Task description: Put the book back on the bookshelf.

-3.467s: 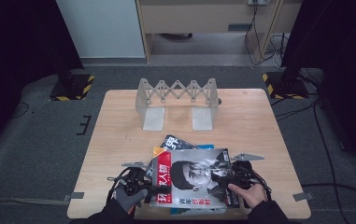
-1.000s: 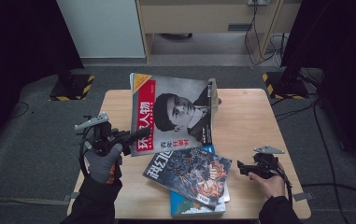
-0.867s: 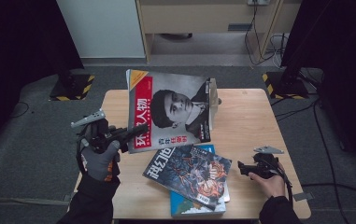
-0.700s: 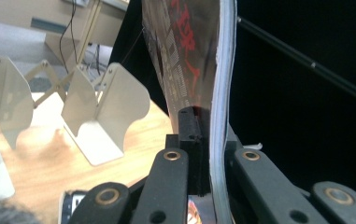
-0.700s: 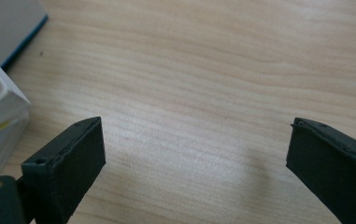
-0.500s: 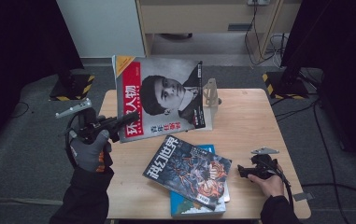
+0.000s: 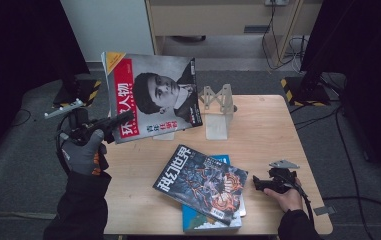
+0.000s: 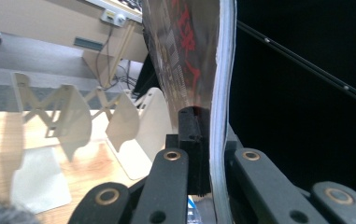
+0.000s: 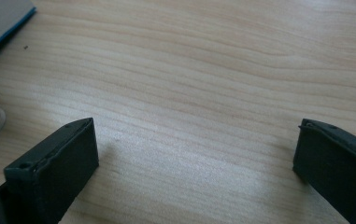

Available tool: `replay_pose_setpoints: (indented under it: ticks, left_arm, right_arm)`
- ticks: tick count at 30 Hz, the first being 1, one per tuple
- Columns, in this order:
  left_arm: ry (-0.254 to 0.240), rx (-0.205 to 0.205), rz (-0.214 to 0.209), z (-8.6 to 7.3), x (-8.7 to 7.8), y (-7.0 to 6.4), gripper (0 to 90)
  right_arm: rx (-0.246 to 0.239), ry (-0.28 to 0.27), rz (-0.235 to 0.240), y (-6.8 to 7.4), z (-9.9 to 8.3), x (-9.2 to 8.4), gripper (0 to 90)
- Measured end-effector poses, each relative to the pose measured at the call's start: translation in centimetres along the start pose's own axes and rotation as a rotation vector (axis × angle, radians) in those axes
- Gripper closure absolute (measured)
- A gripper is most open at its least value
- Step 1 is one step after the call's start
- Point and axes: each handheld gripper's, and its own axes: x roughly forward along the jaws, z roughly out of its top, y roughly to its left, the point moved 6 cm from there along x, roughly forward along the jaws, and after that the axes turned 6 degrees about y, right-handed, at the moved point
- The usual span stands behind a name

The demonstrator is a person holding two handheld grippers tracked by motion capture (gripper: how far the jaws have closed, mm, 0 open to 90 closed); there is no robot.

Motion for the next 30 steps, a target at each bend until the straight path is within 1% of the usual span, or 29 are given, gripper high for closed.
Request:
replay_pose_setpoints:
  ticks: [4, 6, 8, 10, 11, 12, 13, 14, 15, 16, 19, 21, 22, 23, 24, 25, 26, 27, 30]
  left_arm:
    - [-0.015, -0.01, 0.024, 0.4, -0.6, 0.8, 86.3]
    - [-0.015, -0.013, 0.029, 0.4, -0.7, 1.0, 86.3]
    - [-0.014, -0.015, 0.05, 0.5, -0.9, 1.6, 86.3]
    - [-0.012, -0.012, 0.057, 0.5, -1.0, 1.7, 86.3]
    - [-0.01, -0.017, 0.067, 0.5, -1.2, 2.1, 86.3]
    - [-0.01, -0.017, 0.067, 0.5, -1.2, 2.1, 86.3]
    - [-0.012, -0.025, 0.079, 0.5, -1.4, 2.5, 86.3]
    - [-0.012, -0.025, 0.079, 0.5, -1.4, 2.5, 86.3]
    - [-0.013, -0.027, 0.09, 0.5, -1.6, 2.9, 86.3]
    - [-0.013, -0.027, 0.09, 0.5, -1.6, 2.9, 86.3]
    - [-0.012, -0.031, 0.119, 0.5, -2.0, 3.6, 86.3]
    - [-0.013, -0.034, 0.125, 0.5, -2.1, 3.7, 86.3]
    - [-0.006, -0.03, 0.141, 0.5, -2.3, 4.0, 86.3]
    - [-0.006, -0.03, 0.141, 0.5, -2.3, 4.0, 86.3]
    - [-0.001, -0.035, 0.159, 0.5, -2.3, 4.3, 86.3]
    - [0.005, -0.035, 0.169, 0.5, -2.2, 4.5, 86.3]
    - [0.005, -0.035, 0.169, 0.5, -2.2, 4.5, 86.3]
    - [0.013, -0.034, 0.187, 0.5, -2.2, 4.8, 86.3]
    - [0.024, -0.032, 0.209, 0.6, -1.9, 5.2, 86.3]
  right_arm:
    - [0.001, 0.0, 0.0, 0.0, 0.0, 0.0, 0.3]
    - [-0.001, 0.0, 0.0, 0.0, 0.0, 0.0, 0.3]
    - [-0.001, -0.001, 0.0, 0.0, 0.0, 0.0, 0.3]
    - [0.0, -0.001, -0.002, 0.0, 0.0, 0.0, 0.4]
    - [0.0, -0.001, -0.002, 0.0, 0.0, 0.0, 0.4]
    - [0.0, -0.001, -0.002, 0.0, 0.0, 0.0, 0.4]
    - [0.0, -0.001, -0.002, 0.0, 0.0, 0.0, 0.4]
    - [0.0, -0.001, -0.002, 0.0, 0.0, 0.0, 0.4]
    - [0.001, -0.001, -0.002, 0.0, 0.0, 0.0, 0.4]
    - [0.0, -0.001, -0.002, 0.0, 0.0, 0.0, 0.4]
    - [0.0, -0.002, -0.002, 0.0, 0.0, 0.0, 0.4]
    - [-0.001, -0.002, -0.002, 0.0, 0.0, 0.0, 0.4]
    - [0.0, -0.002, -0.002, 0.0, 0.0, 0.0, 0.4]
    - [0.0, -0.002, -0.002, 0.0, 0.0, 0.0, 0.4]
    - [-0.001, -0.002, -0.002, 0.0, 0.0, 0.0, 0.4]
    - [-0.001, -0.002, -0.002, 0.0, 0.0, 0.0, 0.4]
    - [-0.001, -0.002, -0.002, 0.0, 0.0, 0.0, 0.4]
    - [-0.001, -0.002, -0.002, 0.0, 0.0, 0.0, 0.4]
    - [-0.001, -0.002, -0.002, 0.0, 0.0, 0.0, 0.4]
